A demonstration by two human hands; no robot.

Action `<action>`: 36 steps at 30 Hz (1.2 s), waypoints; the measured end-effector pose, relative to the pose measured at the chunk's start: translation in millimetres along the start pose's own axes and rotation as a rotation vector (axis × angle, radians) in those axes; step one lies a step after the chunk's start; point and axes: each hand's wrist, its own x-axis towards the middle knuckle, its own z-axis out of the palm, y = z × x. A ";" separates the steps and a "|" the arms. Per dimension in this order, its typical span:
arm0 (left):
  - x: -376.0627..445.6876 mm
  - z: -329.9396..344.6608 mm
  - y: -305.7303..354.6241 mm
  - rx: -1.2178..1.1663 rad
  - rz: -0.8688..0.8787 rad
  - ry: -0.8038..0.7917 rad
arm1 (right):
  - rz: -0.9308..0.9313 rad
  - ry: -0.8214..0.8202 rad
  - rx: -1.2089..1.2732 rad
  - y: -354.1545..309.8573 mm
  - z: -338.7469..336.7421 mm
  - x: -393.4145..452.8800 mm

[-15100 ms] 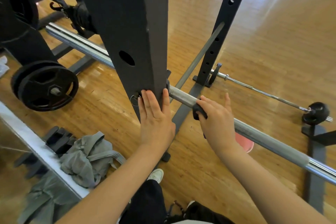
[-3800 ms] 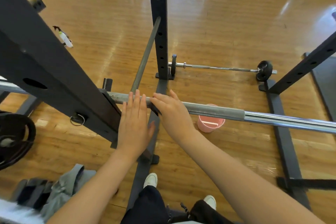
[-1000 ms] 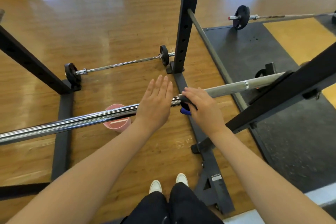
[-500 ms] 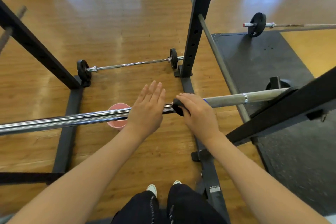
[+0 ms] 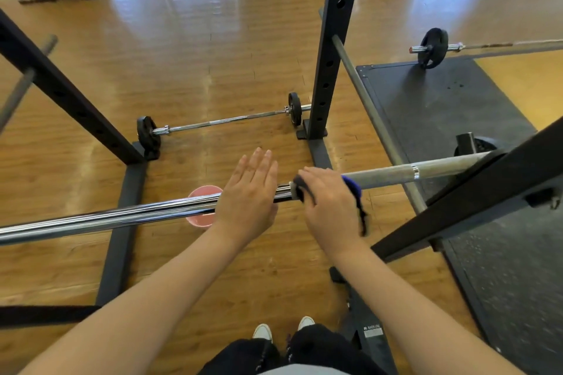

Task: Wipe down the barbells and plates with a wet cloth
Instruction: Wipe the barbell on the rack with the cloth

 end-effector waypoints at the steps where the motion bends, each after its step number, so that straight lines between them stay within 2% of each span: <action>1: 0.0 -0.5 0.0 -0.004 0.001 -0.001 | -0.031 -0.021 -0.005 -3.9 3.4 -2.5; 4: -0.6 -1.2 -1.2 -0.002 0.010 -0.002 | -0.140 -0.061 0.006 15.3 -4.7 -8.7; 6: -1.0 -0.9 -2.0 0.006 0.012 0.002 | -0.167 -0.026 -0.001 38.0 -17.1 -15.1; 9: -0.9 -0.4 -1.7 0.013 0.010 -0.007 | -0.037 0.047 -0.015 55.9 -30.4 -23.8; 12: -0.7 0.0 -1.1 -0.004 -0.003 -0.031 | 0.068 0.094 -0.029 39.6 -21.3 -19.2; 16: 0.1 -1.3 -0.6 -0.048 -0.014 -0.034 | -0.055 0.006 0.011 -0.4 4.1 0.7; 20: -0.7 1.6 -1.8 -0.056 0.011 0.002 | -0.096 -0.081 0.038 9.1 -6.6 0.2; 25: 0.6 5.1 -3.6 -0.033 0.024 0.037 | 0.066 0.010 -0.039 47.9 -41.6 -7.5; 29: 0.3 8.0 -3.4 -0.030 0.036 0.064 | 0.181 0.086 -0.015 24.9 -26.1 2.6; 33: 0.2 8.8 -2.4 -0.048 0.019 0.072 | 0.084 0.017 0.008 -15.5 7.1 -2.3; 36: -0.5 8.5 -2.9 -0.045 0.026 0.074 | -0.032 -0.061 0.006 -1.0 -0.5 -4.7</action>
